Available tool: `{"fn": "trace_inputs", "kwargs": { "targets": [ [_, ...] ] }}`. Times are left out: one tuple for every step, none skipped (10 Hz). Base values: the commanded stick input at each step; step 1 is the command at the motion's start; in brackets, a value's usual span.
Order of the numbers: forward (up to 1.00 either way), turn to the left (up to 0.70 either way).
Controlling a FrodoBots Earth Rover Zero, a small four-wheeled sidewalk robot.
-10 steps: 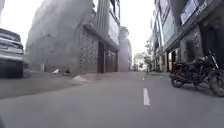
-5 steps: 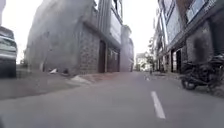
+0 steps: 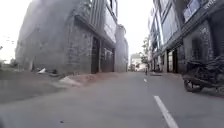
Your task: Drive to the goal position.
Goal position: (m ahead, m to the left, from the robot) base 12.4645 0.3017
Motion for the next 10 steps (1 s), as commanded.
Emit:
{"fn": "trace_inputs", "kwargs": {
  "targets": [
    [1.00, -0.40],
    [1.00, -0.40],
    [1.00, -0.40],
    [1.00, -0.40],
    [1.00, -0.36],
    [1.00, -0.29],
    [1.00, -0.21],
    [1.00, -0.13],
    [1.00, -0.06],
    [1.00, 0.00]
  ]
}}
